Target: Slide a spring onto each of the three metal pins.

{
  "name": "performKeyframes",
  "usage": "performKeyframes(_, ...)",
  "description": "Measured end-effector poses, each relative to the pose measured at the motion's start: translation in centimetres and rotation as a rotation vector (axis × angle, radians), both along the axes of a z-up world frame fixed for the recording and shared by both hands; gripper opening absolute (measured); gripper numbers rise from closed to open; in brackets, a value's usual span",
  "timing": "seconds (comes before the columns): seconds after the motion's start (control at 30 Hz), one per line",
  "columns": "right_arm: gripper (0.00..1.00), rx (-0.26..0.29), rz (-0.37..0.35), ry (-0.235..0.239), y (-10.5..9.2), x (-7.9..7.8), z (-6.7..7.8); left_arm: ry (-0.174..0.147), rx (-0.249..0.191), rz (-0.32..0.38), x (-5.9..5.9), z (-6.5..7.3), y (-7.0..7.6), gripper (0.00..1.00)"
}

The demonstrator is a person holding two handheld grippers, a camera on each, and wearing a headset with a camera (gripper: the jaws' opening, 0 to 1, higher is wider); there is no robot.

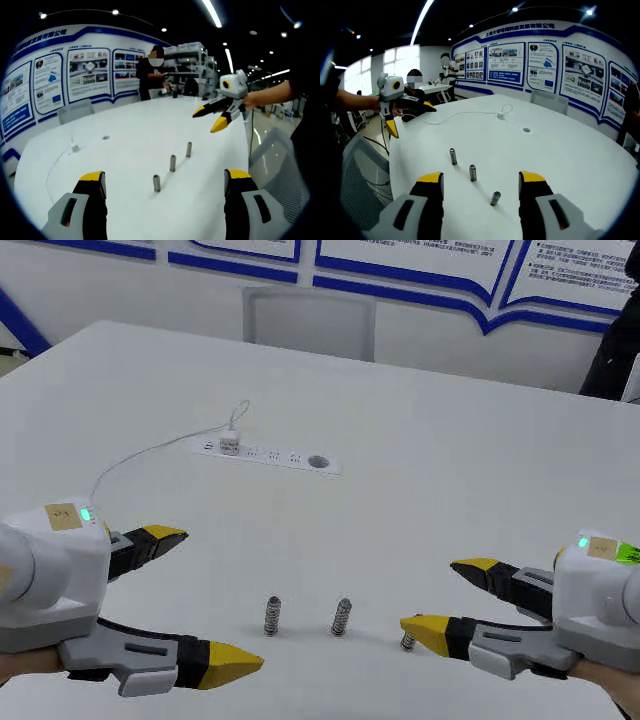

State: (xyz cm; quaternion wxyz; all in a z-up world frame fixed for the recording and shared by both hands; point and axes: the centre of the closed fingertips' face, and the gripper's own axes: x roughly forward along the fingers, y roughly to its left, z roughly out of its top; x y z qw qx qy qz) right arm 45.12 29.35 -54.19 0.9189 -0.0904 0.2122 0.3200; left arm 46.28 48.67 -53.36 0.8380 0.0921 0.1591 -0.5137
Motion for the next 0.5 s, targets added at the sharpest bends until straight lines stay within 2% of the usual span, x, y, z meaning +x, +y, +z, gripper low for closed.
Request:
performKeyframes(0.1,0.66,-0.01,-0.023,0.004,-1.9,-0.6,0.2,-0.011,0.027,-0.017,-0.4,-0.1,0.0,1.0)
performKeyframes(0.2,0.69,0.003,-0.066,0.03,-3.4,-1.1,0.1,-0.007,0.028,-0.019,-0.4,-0.1,0.0,1.0)
performKeyframes(0.27,0.7,-0.008,-0.077,0.034,-4.3,-1.5,-0.1,-0.006,0.031,-0.023,-0.5,-0.1,-0.1,1.0)
performKeyframes(0.5,0.67,-0.027,-0.079,0.044,-5.4,-2.6,0.0,-0.011,0.036,-0.031,-0.8,0.0,0.0,1.0)
